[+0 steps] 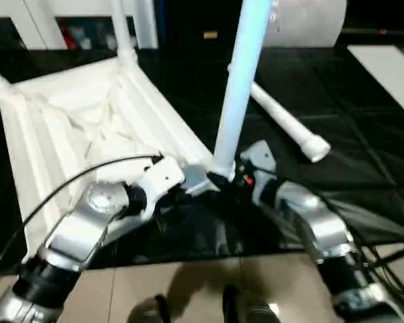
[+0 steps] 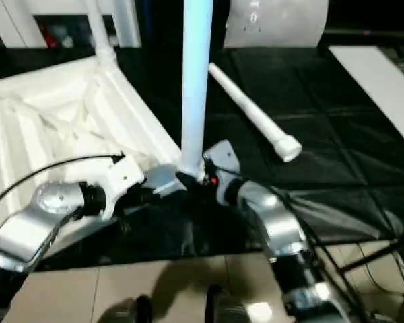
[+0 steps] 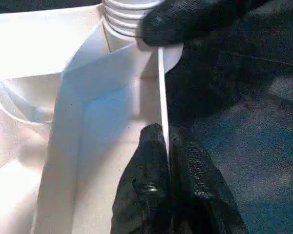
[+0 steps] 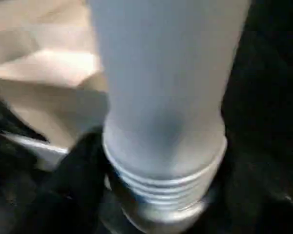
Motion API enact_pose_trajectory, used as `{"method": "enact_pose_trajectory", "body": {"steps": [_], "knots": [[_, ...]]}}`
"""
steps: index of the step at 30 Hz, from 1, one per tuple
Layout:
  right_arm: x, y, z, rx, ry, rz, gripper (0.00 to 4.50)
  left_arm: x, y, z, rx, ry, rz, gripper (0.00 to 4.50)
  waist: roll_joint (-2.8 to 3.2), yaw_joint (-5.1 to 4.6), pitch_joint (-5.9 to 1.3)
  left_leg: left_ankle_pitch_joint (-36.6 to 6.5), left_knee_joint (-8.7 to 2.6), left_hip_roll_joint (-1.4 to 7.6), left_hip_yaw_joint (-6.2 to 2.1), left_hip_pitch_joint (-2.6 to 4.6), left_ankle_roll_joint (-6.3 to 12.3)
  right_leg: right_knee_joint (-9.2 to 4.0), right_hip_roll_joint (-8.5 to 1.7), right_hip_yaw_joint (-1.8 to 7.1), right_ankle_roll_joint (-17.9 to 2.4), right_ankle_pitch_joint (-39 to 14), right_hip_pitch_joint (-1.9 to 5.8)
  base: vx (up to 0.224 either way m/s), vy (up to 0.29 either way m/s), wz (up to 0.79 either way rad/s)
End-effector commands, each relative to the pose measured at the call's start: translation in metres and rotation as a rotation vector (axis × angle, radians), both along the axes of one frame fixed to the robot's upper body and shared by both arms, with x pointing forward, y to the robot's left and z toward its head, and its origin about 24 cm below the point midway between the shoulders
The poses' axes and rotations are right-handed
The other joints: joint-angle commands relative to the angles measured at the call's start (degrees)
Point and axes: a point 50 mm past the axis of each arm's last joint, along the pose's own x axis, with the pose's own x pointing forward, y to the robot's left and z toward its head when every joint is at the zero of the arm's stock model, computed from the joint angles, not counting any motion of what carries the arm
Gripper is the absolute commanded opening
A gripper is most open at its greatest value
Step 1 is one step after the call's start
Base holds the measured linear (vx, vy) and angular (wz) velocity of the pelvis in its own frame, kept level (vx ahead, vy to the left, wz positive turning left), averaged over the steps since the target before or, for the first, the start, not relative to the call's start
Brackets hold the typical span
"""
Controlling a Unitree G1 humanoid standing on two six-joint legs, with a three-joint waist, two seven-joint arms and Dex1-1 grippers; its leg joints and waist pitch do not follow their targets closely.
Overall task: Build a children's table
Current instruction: Insert table leg to table base
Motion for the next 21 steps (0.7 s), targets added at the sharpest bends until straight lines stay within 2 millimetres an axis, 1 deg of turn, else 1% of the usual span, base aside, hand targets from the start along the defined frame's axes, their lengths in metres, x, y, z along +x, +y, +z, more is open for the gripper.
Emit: {"method": "enact_pose_trajectory", "body": {"steps": [1, 2, 3, 4, 5, 6, 7, 8, 9, 10, 11, 12, 13, 14, 15, 16, 17, 18, 19, 21], "knots": [[-0.014, -0.013, -0.032, -0.053, 0.157, 0.005, 3.69, 0.005, 0.000, 0.016, 0.001, -0.074, -0.055, 0.00, 0.77, 0.51, -3.24, -20.6, -4.87, 4.37, -1.87, 1.14, 0.58, -3.60, -5.41, 3.10, -9.0, -20.7, 1.52, 0.000, 0.000, 0.00], [-0.015, -0.013, -0.031, -0.053, 0.156, 0.006, 3.82, 0.005, 0.000, 0.016, 0.001, -0.074, -0.056, 0.00, 0.77, 0.51, -3.24, -20.6, -4.87, 4.37, -1.87, 1.14, 0.58, -3.60, -5.41, 3.10, -9.0, -20.7, 1.52, 0.000, 0.000, 0.00], [-0.017, -0.020, -0.027, -0.052, 0.132, 0.036, 4.00, 0.006, 0.003, 0.016, 0.004, -0.066, -0.080, 0.00, 0.64, 0.93, -3.41, -18.5, -4.68, 4.33, -1.63, 1.13, 1.29, -3.52, -5.38, 3.16, -9.4, -19.8, 1.72, 0.000, 0.000, 0.00], [-0.019, -0.023, -0.025, -0.051, 0.120, 0.052, 4.00, 0.006, 0.003, 0.016, 0.005, -0.063, -0.093, 0.00, 0.61, 1.08, -3.56, -17.7, -4.59, 4.33, -1.45, 1.29, 1.41, -3.40, -5.28, 3.23, -9.5, -19.3, 1.69, 0.000, 0.000, 0.00], [-0.019, -0.024, -0.024, -0.052, 0.115, 0.053, 4.08, 0.006, 0.004, 0.016, 0.006, -0.064, -0.101, 0.00, 0.65, 1.33, -3.68, -16.4, -4.52, 4.42, -1.28, 1.38, 1.73, -3.21, -5.16, 3.30, -10.0, -17.8, 1.64, 0.000, 0.000, 0.00], [-0.019, -0.029, -0.020, -0.053, 0.099, 0.060, 4.19, 0.007, 0.004, 0.016, 0.010, -0.065, -0.121, 0.00, 0.81, 1.54, -3.71, -16.0, -4.53, 4.51, -1.14, 1.46, 1.89, -3.16, -5.08, 3.27, -10.5, -17.0, 1.63, 0.000, 0.000, 0.00], [-0.021, -0.033, -0.016, -0.048, 0.079, 0.077, 4.30, 0.007, 0.005, 0.015, 0.016, -0.060, -0.138, 0.00, 0.71, 1.83, -3.68, -16.9, -4.44, 4.42, -1.00, 1.39, 1.95, -3.17, -4.95, 3.28, -10.7, -17.2, 1.56, 0.000, 0.000, 0.00], [-0.022, -0.040, -0.010, -0.044, 0.051, 0.091, 4.30, 0.008, 0.007, 0.014, 0.039, -0.060, -0.178, 0.00, 0.55, 2.03, -3.74, -17.3, -4.31, 4.36, -0.89, 1.46, 2.01, -3.24, -4.90, 3.33, -10.5, -17.9, 1.44, 0.000, 0.000, 0.00], [-0.022, -0.043, -0.007, -0.043, 0.040, 0.095, 4.45, 0.007, 0.008, 0.014, 0.052, -0.063, -0.203, 0.00, 0.52, 2.34, -3.95, -17.4, -4.17, 4.41, -0.87, 1.63, 1.98, -3.13, -4.87, 3.43, -10.4, -18.0, 1.34, 0.057, -0.020, 0.07], [-0.023, -0.048, -0.002, -0.048, 0.015, 0.107, 4.48, 0.008, 0.009, 0.013, 0.069, -0.064, -0.237, 0.00, 0.48, 2.25, -4.07, -16.5, -4.17, 4.40, -0.87, 1.30, 2.06, -2.84, -4.90, 3.47, -10.6, -16.5, 1.61, 0.057, -0.020, 0.07], [-0.023, -0.052, 0.002, -0.052, -0.002, 0.117, 4.48, 0.008, 0.010, 0.012, 0.080, -0.063, -0.258, 0.00, 0.36, 2.13, -4.40, -13.5, -4.16, 4.42, -1.06, 0.58, 2.66, -2.08, -4.85, 3.32, -11.1, -12.9, 2.26, 0.061, -0.015, 0.02], [-0.023, -0.056, 0.006, -0.064, -0.029, 0.125, 4.48, 0.007, 0.011, 0.011, 0.089, -0.053, -0.290, 0.00, 0.71, 2.31, -4.47, -11.8, -3.90, 4.41, -0.87, 0.90, 3.55, -2.05, -4.65, 3.20, -11.6, -10.5, 1.84, 0.058, -0.021, 0.05], [-0.024, -0.060, 0.014, -0.086, -0.061, 0.184, 4.48, 0.007, 0.013, 0.009, 0.115, -0.036, -0.343, 0.00, 0.81, 2.27, -4.56, -10.6, -3.61, 4.36, -0.61, 0.99, 4.21, -1.90, -4.66, 3.28, -12.7, -8.6, 1.75, 0.058, -0.021, 0.05], [-0.025, -0.061, 0.016, -0.094, -0.070, 0.201, 4.48, 0.007, 0.013, 0.008, 0.120, -0.028, -0.356, 0.00, 0.70, 2.29, -4.72, -10.0, -3.45, 4.23, -0.49, 1.03, 4.65, -1.83, -4.49, 3.19, -13.0, -7.9, 1.81, 0.067, -0.031, 0.11], [-0.025, -0.061, 0.018, -0.099, -0.076, 0.220, 4.48, 0.008, 0.013, 0.008, 0.123, -0.024, -0.364, 0.00, 0.57, 2.36, -4.75, -8.5, -3.26, 4.14, -0.31, 0.83, 5.56, -1.56, -4.58, 3.29, -13.8, -6.1, 1.93, 0.069, -0.037, 0.09], [-0.025, -0.061, 0.020, -0.104, -0.085, 0.240, 4.48, 0.008, 0.013, 0.008, 0.125, -0.019, -0.378, 0.00, 0.44, 2.42, -4.88, -6.5, -3.02, 4.17, -0.35, 0.38, 6.27, -1.12, -4.80, 3.35, -14.5, -4.1, 2.26, 0.069, -0.037, 0.09], [-0.025, -0.060, 0.024, -0.109, -0.098, 0.268, 4.48, 0.008, 0.012, 0.008, 0.127, -0.013, -0.404, 0.00, 0.43, 2.41, -4.91, -5.5, -2.92, 4.11, -0.41, 0.16, 6.68, -0.92, -4.77, 3.26, -14.9, -3.3, 2.35, 0.055, -0.043, 0.04], [-0.025, -0.060, 0.024, -0.109, -0.098, 0.270, 4.48, 0.009, 0.012, 0.008, 0.128, -0.013, -0.405, 0.00, 0.34, 2.60, -5.39, -2.8, -2.48, 4.08, -0.38, 0.03, 7.48, -0.19, -4.71, 3.29, -15.5, 0.3, 2.49, 0.000, 0.000, 0.00], [-0.024, -0.059, 0.026, -0.111, -0.106, 0.284, 4.48, 0.009, 0.012, 0.008, 0.133, -0.012, -0.416, 0.00, 0.55, 2.65, -5.41, -0.2, -2.28, 4.11, -0.43, -0.17, 8.59, 0.26, -4.58, 3.13, -16.6, 4.1, 2.43, 0.000, 0.000, 0.00], [-0.022, -0.054, 0.034, -0.123, -0.137, 0.316, 4.48, 0.011, 0.011, 0.008, 0.159, -0.014, -0.468, 0.00, 0.49, 2.92, -5.48, 1.4, -2.05, 4.02, -0.47, -0.51, 9.73, 0.55, -4.50, 2.88, -17.1, 5.8, 2.65, 0.000, 0.000, 0.00]]}}
